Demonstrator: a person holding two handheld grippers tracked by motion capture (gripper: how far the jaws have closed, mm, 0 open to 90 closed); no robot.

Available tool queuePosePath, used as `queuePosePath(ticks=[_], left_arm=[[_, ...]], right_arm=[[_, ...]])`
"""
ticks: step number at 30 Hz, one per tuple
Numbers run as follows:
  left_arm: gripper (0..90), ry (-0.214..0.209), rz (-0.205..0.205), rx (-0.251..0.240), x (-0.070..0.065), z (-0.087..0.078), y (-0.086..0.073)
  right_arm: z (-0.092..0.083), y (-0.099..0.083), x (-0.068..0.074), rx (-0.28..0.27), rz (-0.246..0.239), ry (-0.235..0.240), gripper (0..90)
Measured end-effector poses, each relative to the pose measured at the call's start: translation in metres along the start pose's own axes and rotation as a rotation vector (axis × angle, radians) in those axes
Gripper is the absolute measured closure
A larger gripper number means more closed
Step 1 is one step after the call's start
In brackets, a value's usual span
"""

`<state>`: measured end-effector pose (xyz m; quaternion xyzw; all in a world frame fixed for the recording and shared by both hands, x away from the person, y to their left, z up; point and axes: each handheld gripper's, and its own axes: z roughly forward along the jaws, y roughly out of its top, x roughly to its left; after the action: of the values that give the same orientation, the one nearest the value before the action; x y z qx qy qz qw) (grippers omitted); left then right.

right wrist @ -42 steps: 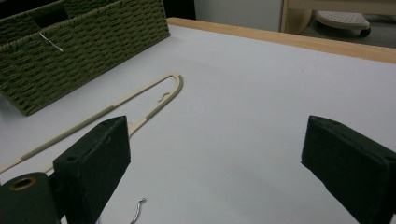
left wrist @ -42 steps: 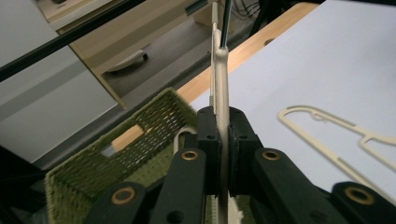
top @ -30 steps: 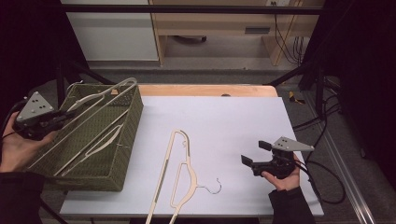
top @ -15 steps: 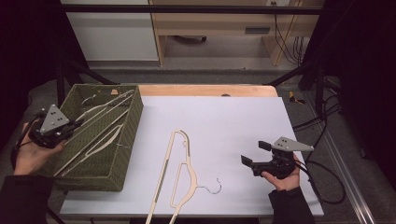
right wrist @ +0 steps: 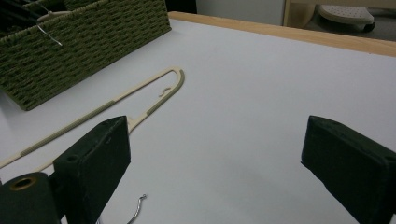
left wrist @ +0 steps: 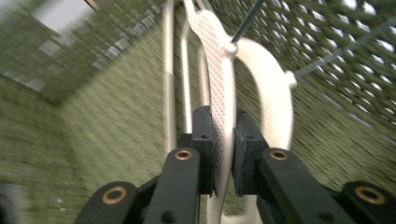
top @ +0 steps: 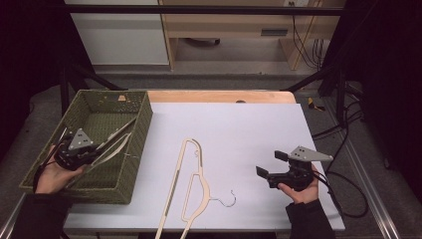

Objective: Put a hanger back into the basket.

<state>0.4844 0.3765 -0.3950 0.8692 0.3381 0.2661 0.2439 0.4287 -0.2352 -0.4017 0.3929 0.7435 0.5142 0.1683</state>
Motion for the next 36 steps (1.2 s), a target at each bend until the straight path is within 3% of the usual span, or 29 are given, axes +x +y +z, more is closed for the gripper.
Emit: queuePosePath(ticks=[2, 4, 8, 11, 12, 13, 16, 17, 18, 24, 25, 29, 36], left_arm=[[77.2, -0.033, -0.004, 0.009, -0.003, 0.006, 0.000], [76.7, -0.030, -0.008, 0.027, -0.005, 0.007, 0.001], [71.1, -0.059, -0.036, 0.016, 0.000, 0.005, 0.001], [64.0, -0.064, -0.052, -0.010, 0.000, 0.000, 0.001], [63.2, -0.066, -0.032, -0.005, 0.001, -0.003, 0.002], [61.9, -0.066, -0.051, -0.024, -0.001, -0.004, 0.002], [58.0, -0.058, -0.041, -0.051, -0.002, -0.011, 0.005], [56.6, -0.056, -0.058, -0.073, -0.004, -0.012, 0.007], [54.7, -0.055, -0.027, -0.060, -0.003, -0.016, 0.009], [42.8, -0.020, -0.072, -0.205, -0.017, -0.036, 0.022], [39.8, -0.026, -0.122, -0.266, -0.022, -0.039, 0.025], [28.7, -0.035, -0.176, -0.383, -0.043, -0.051, 0.037], [15.0, -0.064, -0.173, -0.480, -0.095, -0.058, 0.059]], right_arm=[[0.000, 0.000, 0.000, 0.002, 0.001, 0.004, 8.7], [0.000, 0.000, 0.000, 0.006, 0.000, 0.005, 8.7], [0.000, 0.000, 0.000, 0.007, -0.001, 0.004, 8.8], [0.000, 0.000, 0.000, 0.007, 0.001, 0.006, 8.8], [0.000, 0.000, 0.000, 0.007, 0.000, 0.005, 8.8], [0.001, 0.000, 0.000, 0.008, -0.003, 0.007, 8.8], [0.001, -0.001, 0.000, 0.010, -0.004, 0.009, 8.9], [0.001, -0.001, 0.000, 0.012, -0.008, 0.011, 8.9], [0.001, -0.001, 0.000, 0.011, -0.008, 0.012, 8.9], [0.002, -0.001, 0.002, 0.008, 0.000, 0.017, 9.2], [0.002, -0.001, 0.002, 0.008, -0.003, 0.020, 9.2], [0.003, -0.001, 0.004, 0.008, -0.004, 0.030, 9.5], [0.009, -0.001, 0.012, 0.025, -0.040, 0.060, 11.2]])
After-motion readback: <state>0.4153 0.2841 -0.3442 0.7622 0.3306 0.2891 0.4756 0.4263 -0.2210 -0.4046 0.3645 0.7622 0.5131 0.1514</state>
